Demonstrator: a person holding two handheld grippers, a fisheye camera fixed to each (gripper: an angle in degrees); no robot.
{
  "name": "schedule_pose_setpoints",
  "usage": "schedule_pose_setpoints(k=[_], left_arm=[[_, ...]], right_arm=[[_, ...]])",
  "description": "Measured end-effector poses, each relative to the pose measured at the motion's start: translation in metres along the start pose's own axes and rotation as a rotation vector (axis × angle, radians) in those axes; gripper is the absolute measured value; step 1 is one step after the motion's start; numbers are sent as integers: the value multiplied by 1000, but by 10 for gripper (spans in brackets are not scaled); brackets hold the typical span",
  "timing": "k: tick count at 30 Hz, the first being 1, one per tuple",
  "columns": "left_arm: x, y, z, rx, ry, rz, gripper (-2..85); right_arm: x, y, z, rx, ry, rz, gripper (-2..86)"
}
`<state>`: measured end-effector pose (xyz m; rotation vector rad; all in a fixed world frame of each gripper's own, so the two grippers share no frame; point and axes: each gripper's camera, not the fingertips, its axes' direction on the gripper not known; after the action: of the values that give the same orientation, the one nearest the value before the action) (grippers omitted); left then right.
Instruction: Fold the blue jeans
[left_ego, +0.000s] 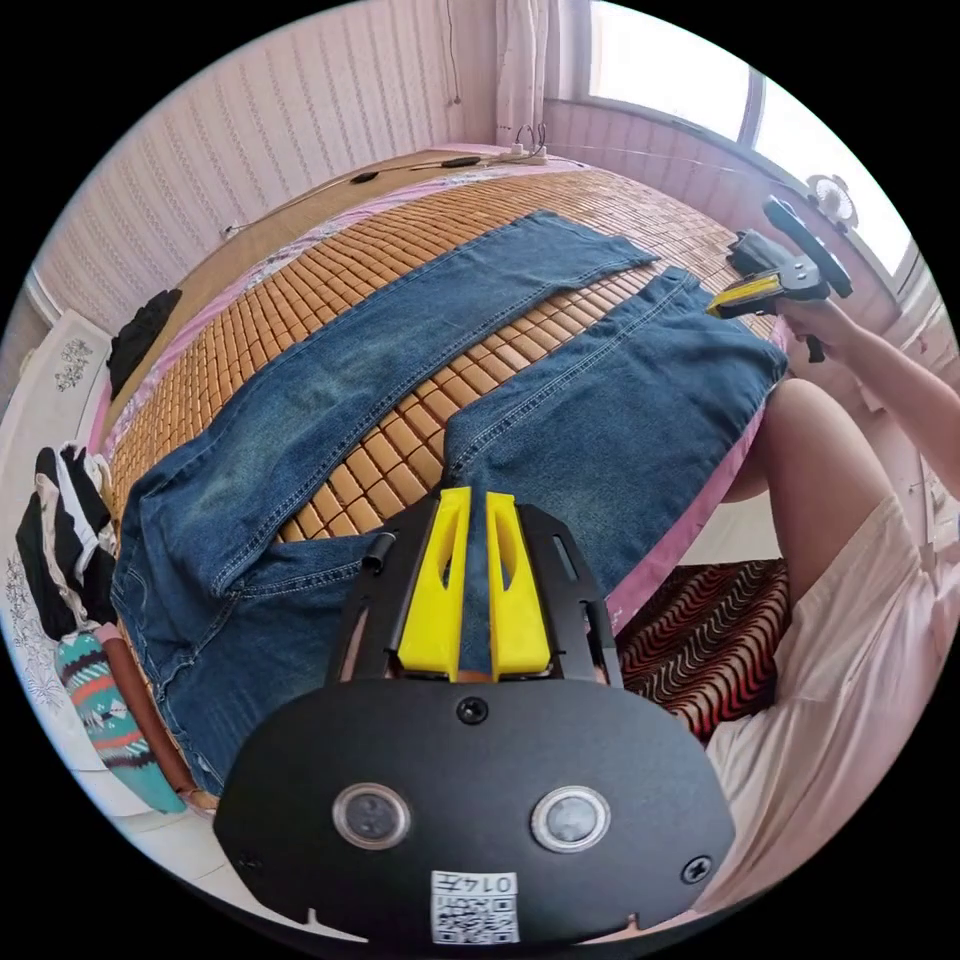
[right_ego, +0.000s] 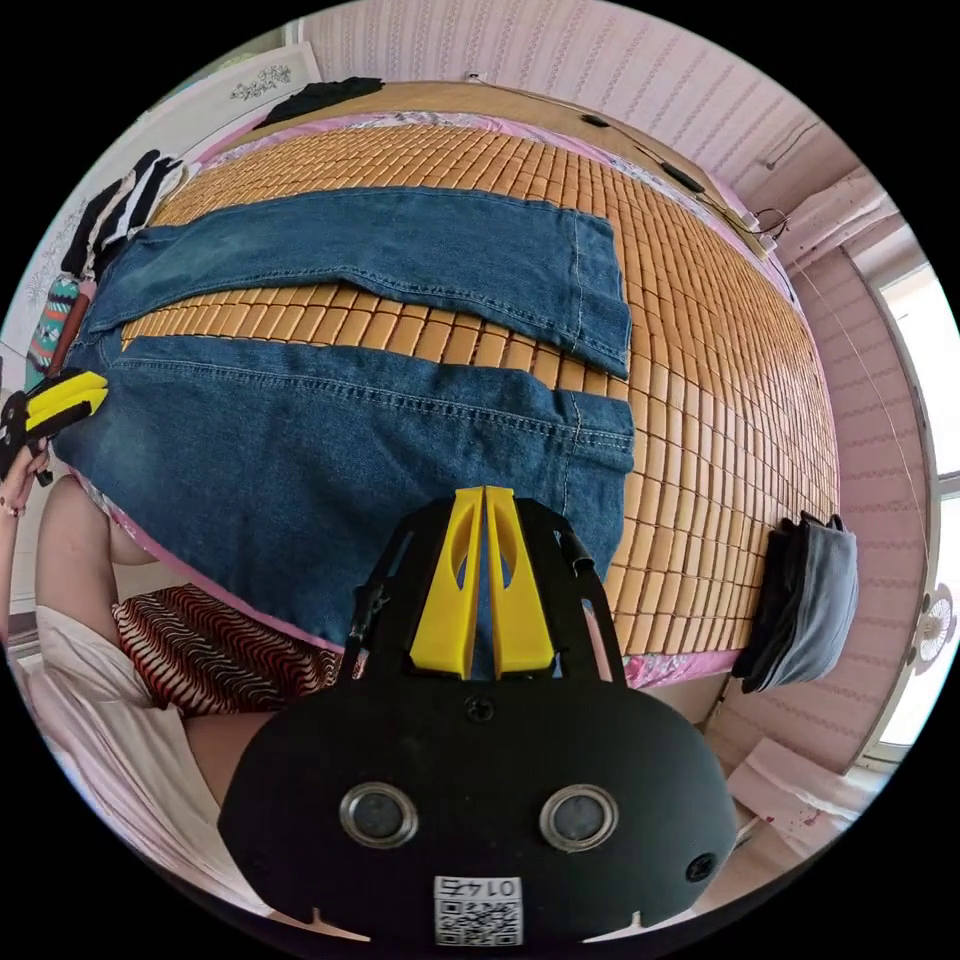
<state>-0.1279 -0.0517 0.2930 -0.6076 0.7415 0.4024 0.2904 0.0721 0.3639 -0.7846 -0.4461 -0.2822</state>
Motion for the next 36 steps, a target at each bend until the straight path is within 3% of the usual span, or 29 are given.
schedule_pose_setpoints(k=[4,6,12,16,20,24,30,36], left_arm=[[9,-7,29,-64,29,9,-7],[8,-8,38,-78,69,-11,-8],[-7,-7,44,-26,195,-95,-8],[-28,-8,26,37,245,-142,-1],[-65,-14,2,105,237,-189,14],[-97,-18,-12,196,231,-210,27],[-138,-29,26,31,104,-308,59],[-145,-40,45,-16,106,-324,64]], right_arm=[[-2,1,-7,14,40,-47,-2],[0,9,-1,-15,184,-60,-3],[21,14,-10,19,40,66,-3],[37,-5,-16,-112,-73,41,-4],[31,-36,-55,73,-1,31,-4],[20,-85,-43,72,69,-4,-4],[34,-111,-22,98,120,98,-4],[39,-100,-25,114,199,12,-4]])
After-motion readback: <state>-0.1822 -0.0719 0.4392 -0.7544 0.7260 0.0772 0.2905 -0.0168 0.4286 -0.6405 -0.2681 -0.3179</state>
